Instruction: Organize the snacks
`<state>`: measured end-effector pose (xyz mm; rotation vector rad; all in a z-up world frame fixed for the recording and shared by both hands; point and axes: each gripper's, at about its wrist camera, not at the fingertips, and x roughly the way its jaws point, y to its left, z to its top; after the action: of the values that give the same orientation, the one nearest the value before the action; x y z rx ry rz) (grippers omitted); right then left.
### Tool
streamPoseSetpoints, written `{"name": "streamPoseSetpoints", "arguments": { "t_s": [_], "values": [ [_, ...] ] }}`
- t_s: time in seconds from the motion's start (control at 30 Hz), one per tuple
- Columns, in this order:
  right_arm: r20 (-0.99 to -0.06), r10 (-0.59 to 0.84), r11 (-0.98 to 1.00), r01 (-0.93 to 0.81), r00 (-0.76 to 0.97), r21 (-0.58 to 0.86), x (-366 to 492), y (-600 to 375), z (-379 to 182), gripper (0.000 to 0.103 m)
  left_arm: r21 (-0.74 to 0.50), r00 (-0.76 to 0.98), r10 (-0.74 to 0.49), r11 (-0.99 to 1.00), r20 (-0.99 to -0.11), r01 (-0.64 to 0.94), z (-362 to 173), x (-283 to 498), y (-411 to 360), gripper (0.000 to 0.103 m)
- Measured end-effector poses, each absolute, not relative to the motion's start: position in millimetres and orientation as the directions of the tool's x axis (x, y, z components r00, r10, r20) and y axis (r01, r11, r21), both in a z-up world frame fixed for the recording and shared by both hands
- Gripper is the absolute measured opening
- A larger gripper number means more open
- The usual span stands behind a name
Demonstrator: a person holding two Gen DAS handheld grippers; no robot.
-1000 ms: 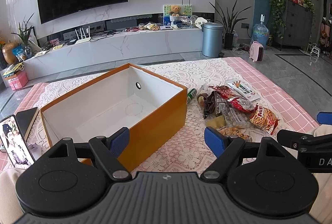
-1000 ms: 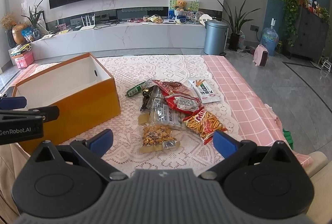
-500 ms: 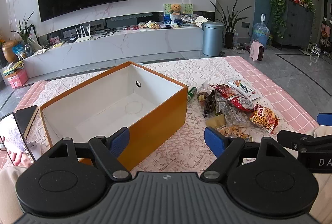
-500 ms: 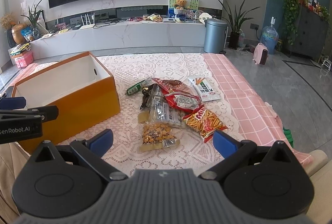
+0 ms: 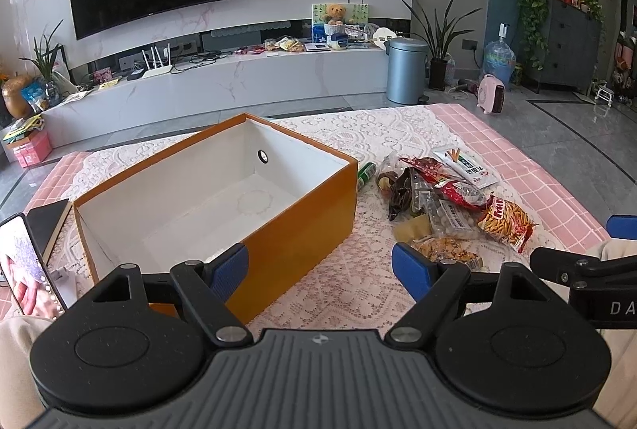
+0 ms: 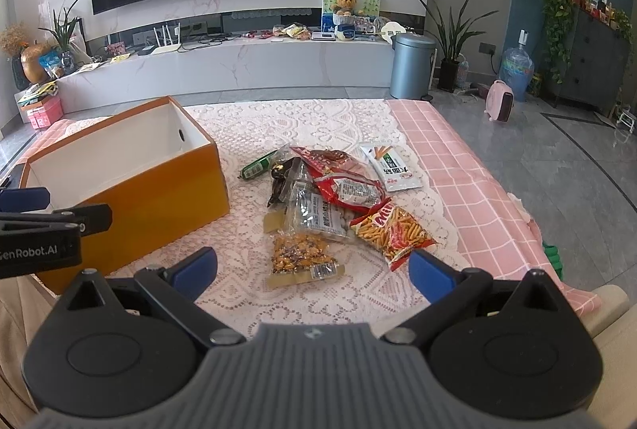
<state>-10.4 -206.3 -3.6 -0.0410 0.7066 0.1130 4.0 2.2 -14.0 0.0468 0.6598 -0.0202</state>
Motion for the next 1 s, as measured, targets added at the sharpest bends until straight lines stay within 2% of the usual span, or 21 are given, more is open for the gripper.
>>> {"name": "streamPoseSetpoints", "arguments": {
  "t_s": [0.23,0.37,0.43,0.53,0.6,0.63,0.73,0.77,0.8,0.93,1.0],
  "values": [
    [-0.656,0.089,0.994,-0.112,0.749,0.006,-6.9,-208.3,-5.5,0.099,-0.008,0.781,-0.049,0.998,-0.623,0.056,-13.9,6.2,3.0,0.096],
    [-0.663,0.088,0.994,-0.109,0.744,0.01,-2.2,-210.8,-9.9,0.099,-0.004,0.783,-0.059,0.997,-0.619,0.072,-15.6,8.8,-1.9,0.089],
    [-0.668,0.083,0.994,-0.106,0.74,0.007,1.5,-212.5,-13.0,0.099,-0.01,0.781,-0.074,0.996,-0.62,0.086,-16.4,12.3,-3.8,0.083],
    [-0.664,0.074,0.996,-0.093,0.744,0.006,7.8,-220.2,-18.0,0.099,-0.036,0.765,-0.11,0.993,-0.634,0.114,-22.0,20.2,-7.6,0.067],
    [-0.655,0.077,0.996,-0.088,0.752,0.016,12.6,-227.6,-21.1,0.099,-0.052,0.743,-0.14,0.989,-0.654,0.14,-28.7,26.6,-11.3,0.045],
    [-0.657,0.078,0.996,-0.086,0.75,0.02,16.4,-230.9,-22.5,0.099,-0.062,0.731,-0.159,0.986,-0.664,0.158,-31.9,30.1,-13.9,0.042],
    [-0.674,0.083,0.996,-0.081,0.734,0.034,29.8,-240.5,-28.5,0.087,-0.112,0.693,-0.229,0.971,-0.683,0.211,-38.7,41.2,-22.8,0.043],
    [-0.685,0.084,0.996,-0.081,0.724,0.036,36.2,-243.9,-31.0,0.085,-0.131,0.681,-0.251,0.966,-0.688,0.224,-40.6,45.6,-25.4,0.048],
    [-0.698,0.086,0.996,-0.083,0.711,0.038,43.4,-247.5,-33.5,0.085,-0.154,0.664,-0.277,0.959,-0.694,0.238,-42.5,50.4,-28.1,0.052],
    [-0.743,0.094,0.993,-0.118,0.663,0.021,72.8,-259.0,-42.9,0.088,-0.223,0.601,-0.327,0.944,-0.729,0.243,-52.8,72.9,-38.7,0.053],
    [-0.773,0.09,0.991,-0.136,0.628,0.005,91.6,-265.2,-48.5,0.091,-0.231,0.587,-0.317,0.948,-0.745,0.219,-58.3,84.3,-43.5,0.064]
  ]
}}
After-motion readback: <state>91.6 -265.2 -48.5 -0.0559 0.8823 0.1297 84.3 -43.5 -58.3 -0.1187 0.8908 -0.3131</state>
